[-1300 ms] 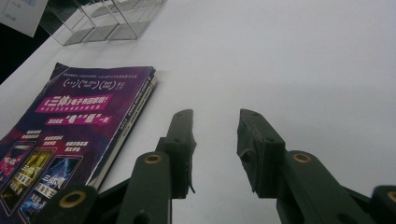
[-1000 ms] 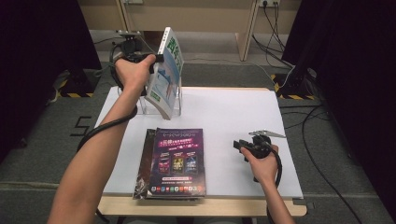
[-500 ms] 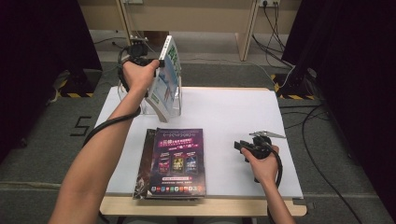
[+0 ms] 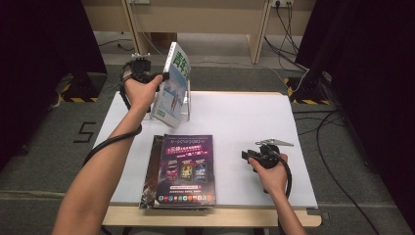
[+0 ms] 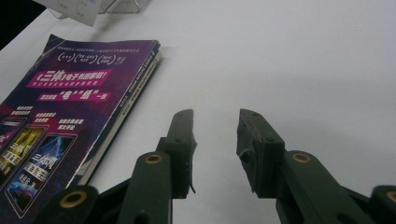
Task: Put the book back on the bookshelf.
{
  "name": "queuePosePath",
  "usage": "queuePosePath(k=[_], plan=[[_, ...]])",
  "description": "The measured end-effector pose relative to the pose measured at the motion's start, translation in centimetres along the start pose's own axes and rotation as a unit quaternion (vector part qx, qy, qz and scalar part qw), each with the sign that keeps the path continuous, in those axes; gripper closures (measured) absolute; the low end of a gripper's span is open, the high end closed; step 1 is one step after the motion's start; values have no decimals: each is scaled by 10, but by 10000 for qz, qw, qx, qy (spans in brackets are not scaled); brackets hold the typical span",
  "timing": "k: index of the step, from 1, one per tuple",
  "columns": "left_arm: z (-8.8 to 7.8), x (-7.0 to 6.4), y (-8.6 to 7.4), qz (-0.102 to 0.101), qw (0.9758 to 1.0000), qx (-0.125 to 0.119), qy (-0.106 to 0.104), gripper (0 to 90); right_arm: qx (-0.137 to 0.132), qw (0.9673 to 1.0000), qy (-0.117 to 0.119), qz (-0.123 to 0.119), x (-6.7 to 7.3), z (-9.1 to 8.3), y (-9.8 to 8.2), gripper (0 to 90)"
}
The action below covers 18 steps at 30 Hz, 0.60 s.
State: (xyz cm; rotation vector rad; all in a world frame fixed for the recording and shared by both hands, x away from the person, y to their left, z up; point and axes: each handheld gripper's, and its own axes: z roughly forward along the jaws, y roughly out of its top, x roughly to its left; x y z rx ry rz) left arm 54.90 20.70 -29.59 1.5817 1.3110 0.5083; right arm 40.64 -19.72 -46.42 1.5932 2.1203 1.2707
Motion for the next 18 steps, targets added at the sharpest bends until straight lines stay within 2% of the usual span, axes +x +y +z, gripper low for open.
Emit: queuePosePath(k=[4, 7, 10, 14, 17, 18], plan=[[-4, 6, -8, 152, 9998, 8, 108, 741, 36, 10000, 5, -22, 3, 3, -1, 665], [-7, 12, -17, 169, 9998, -29, 97, 740, 63, 10000, 9, -1, 3, 4, -1, 665], [-10, 13, -19, 342, 9992, 2, 195, 740, 56, 10000, 4, -17, 3, 4, -2, 665], [-14, 15, -18, 319, 9988, 177, 329, 737, 43, 10000, -4, -5, 1, 2, -2, 663], [-13, 17, -17, 234, 9978, 412, 471, 736, 43, 10000, -10, 10, -1, 2, -2, 659], [-13, 17, -17, 234, 9978, 412, 471, 736, 44, 10000, 1, 26, 0, 2, -2, 658]])
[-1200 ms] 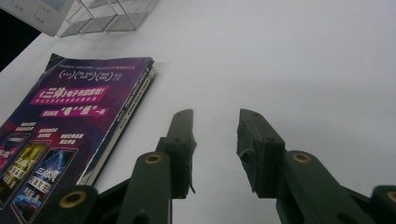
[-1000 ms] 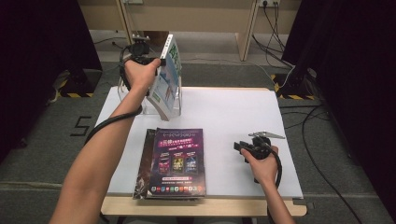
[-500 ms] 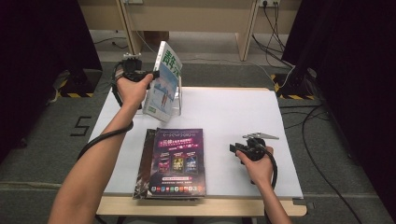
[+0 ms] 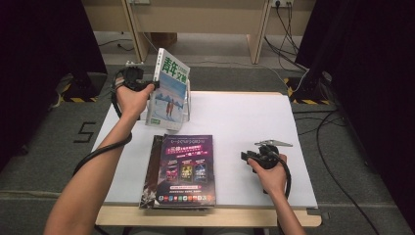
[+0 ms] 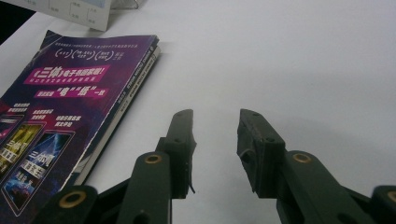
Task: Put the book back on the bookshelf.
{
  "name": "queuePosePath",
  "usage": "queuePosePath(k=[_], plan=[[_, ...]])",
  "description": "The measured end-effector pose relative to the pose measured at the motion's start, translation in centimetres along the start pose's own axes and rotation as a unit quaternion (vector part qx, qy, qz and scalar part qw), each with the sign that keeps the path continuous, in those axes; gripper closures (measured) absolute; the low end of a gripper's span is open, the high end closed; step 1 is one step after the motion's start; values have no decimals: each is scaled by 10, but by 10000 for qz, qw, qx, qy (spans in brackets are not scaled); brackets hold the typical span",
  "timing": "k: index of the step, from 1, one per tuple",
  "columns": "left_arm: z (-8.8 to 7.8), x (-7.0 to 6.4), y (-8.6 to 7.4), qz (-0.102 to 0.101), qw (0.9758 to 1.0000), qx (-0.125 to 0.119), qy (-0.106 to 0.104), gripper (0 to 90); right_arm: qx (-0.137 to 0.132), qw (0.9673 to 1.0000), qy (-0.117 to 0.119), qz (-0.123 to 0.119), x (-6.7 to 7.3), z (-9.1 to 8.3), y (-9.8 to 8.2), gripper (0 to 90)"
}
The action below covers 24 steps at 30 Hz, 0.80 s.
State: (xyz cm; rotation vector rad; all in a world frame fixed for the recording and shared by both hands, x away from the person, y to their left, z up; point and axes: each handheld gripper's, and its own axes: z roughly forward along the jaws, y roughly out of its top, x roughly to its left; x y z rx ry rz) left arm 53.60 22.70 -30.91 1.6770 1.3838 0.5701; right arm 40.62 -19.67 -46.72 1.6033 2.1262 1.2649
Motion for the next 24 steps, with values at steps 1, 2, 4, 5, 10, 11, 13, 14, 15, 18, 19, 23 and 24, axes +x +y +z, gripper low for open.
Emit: queuePosePath(k=[1, 2, 4, 5, 10, 11, 13, 14, 15, 18, 19, 23, 24], plan=[[4, 3, -2, -87, 9998, 170, 60, 735, 2, 10000, 6, -6, 0, 0, 0, 657], [5, 5, -3, -198, 9995, 222, 43, 735, 1, 10000, 9, -6, 0, 0, 0, 656], [6, 10, -5, -364, 9990, 259, 25, 734, -4, 10000, 6, -11, 0, 0, 0, 655], [6, 11, -6, -372, 9990, 238, 27, 734, -9, 10000, 8, -1, -1, 0, 0, 655], [6, 15, -5, -408, 9987, 305, -87, 732, 49, 10000, 11, 12, -1, 2, 0, 650], [7, 15, -5, -390, 9986, 330, -103, 729, 78, 10000, 32, 50, -1, 2, -1, 649], [8, 16, -3, -427, 9984, 355, -115, 721, 93, 9999, 34, 30, -1, 3, -1, 646], [9, 16, -1, -463, 9983, 340, -115, 712, 94, 9999, 39, 31, 0, 3, 0, 644], [10, 17, 0, -522, 9980, 320, -129, 699, 107, 9999, 47, 43, 0, 3, 0, 643], [13, 17, 4, -595, 9971, 465, -123, 671, 109, 9999, 60, 45, -1, 4, -1, 639], [16, 17, 6, -575, 9968, 549, -91, 671, 122, 9999, 63, 55, -1, 4, -1, 637], [23, 16, 13, -831, 9952, 465, -206, 636, 173, 9998, 79, 96, -3, 4, -2, 632], [25, 15, 15, -854, 9950, 479, -198, 624, 181, 9997, 80, 108, -3, 4, -2, 630]])
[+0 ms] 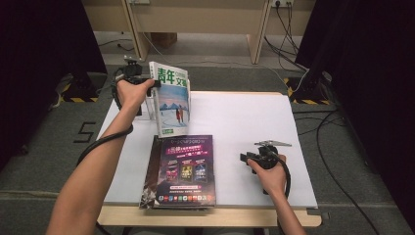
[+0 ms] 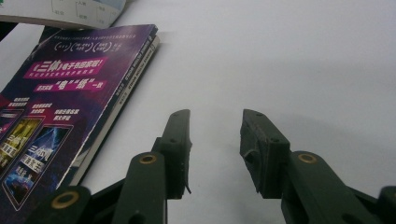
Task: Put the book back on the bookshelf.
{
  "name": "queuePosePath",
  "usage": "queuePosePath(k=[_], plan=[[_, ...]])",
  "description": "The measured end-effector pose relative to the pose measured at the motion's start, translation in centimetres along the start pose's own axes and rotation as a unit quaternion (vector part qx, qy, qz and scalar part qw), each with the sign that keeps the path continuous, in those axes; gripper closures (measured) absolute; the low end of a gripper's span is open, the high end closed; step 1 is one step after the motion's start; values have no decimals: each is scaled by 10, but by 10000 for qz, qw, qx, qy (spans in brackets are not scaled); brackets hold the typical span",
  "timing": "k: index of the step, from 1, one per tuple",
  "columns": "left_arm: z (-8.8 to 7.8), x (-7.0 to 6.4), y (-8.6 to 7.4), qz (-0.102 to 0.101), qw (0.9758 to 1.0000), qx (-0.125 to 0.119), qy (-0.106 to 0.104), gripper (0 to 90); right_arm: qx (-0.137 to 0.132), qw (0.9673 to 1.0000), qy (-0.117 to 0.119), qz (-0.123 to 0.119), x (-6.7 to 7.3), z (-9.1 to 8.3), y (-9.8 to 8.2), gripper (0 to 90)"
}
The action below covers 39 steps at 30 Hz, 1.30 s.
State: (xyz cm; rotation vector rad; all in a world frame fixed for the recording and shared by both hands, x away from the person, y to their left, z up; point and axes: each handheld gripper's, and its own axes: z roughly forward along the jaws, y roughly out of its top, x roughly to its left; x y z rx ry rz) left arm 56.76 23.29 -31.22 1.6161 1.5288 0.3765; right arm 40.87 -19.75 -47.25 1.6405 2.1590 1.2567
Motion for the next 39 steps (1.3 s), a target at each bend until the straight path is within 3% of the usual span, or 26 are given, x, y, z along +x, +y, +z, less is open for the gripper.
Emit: queuePosePath(k=[8, 13, 18, 22, 30, 33, 39], plan=[[10, -3, 13, -231, 9997, -4, 5, 583, 44, 10000, 42, 53, -2, 0, -1, 625], [15, 0, 18, -489, 9987, 58, -90, 578, 54, 10000, 54, 64, -3, 0, -1, 623], [19, 1, 16, -481, 9988, 59, -27, 620, 72, 9999, 78, 80, -2, 1, -1, 621], [20, 2, 14, -569, 9983, 93, -126, 682, 101, 9999, 74, 56, -2, 2, -1, 621], [21, -2, 13, -670, 9976, 127, -150, 713, 173, 9998, 82, 61, -1, 2, -2, 620], [20, -1, 13, -804, 9963, 172, -267, 727, 192, 9998, 93, 35, -2, 3, -3, 620], [16, -5, 10, -786, 9960, 34, -417, 731, 197, 9997, 118, 47, -2, 3, -3, 620]])
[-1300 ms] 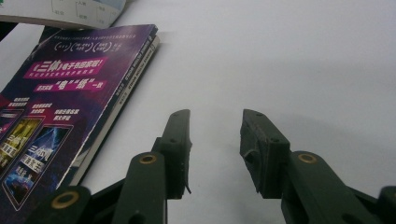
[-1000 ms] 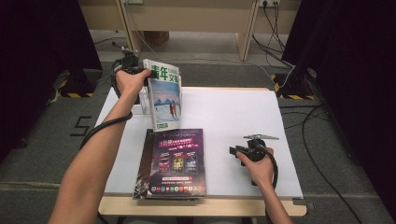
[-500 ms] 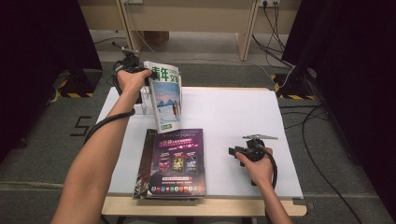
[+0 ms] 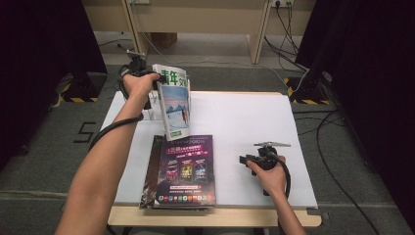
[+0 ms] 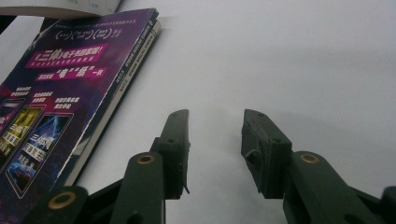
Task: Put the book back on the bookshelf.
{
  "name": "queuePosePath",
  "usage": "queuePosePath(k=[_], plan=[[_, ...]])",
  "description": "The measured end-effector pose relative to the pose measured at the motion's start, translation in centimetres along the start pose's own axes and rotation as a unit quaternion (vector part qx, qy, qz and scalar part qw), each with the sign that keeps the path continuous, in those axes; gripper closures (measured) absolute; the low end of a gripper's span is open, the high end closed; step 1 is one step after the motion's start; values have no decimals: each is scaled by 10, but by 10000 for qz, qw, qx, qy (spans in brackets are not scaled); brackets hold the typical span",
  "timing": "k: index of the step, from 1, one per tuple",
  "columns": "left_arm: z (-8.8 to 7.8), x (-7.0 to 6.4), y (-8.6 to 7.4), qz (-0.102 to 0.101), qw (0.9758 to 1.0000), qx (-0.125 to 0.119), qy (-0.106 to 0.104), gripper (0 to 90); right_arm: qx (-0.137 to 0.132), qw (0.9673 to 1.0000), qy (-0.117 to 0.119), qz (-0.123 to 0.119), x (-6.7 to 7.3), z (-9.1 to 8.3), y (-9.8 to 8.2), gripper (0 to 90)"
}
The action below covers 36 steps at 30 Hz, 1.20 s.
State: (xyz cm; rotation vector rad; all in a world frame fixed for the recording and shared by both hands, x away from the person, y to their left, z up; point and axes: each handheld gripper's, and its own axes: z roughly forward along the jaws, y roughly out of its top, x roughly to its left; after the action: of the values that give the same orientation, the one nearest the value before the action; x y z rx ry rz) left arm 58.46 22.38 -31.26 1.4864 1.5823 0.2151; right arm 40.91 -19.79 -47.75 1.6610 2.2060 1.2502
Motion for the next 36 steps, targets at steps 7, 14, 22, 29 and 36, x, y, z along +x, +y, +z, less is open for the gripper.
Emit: queuePosePath(k=[7, 14, 22, 29, 36], plan=[[-20, -18, -4, 544, 9978, -295, -227, 733, -46, 10000, 14, 18, 0, -2, 0, 621], [-37, -39, 8, 1141, 9921, -520, -15, 734, -79, 10000, 17, -27, 2, -4, 2, 622], [-38, -35, 14, 995, 9898, -1012, 118, 734, -88, 10000, -2, 5, 0, -4, 1, 622], [-31, -43, 17, 1028, 9877, -1172, 110, 734, -122, 9999, 15, -18, 1, -4, 2, 623], [-18, -54, 24, 1324, 9807, -1428, 153, 734, -124, 9999, 14, -1, -1, -4, 2, 623]])
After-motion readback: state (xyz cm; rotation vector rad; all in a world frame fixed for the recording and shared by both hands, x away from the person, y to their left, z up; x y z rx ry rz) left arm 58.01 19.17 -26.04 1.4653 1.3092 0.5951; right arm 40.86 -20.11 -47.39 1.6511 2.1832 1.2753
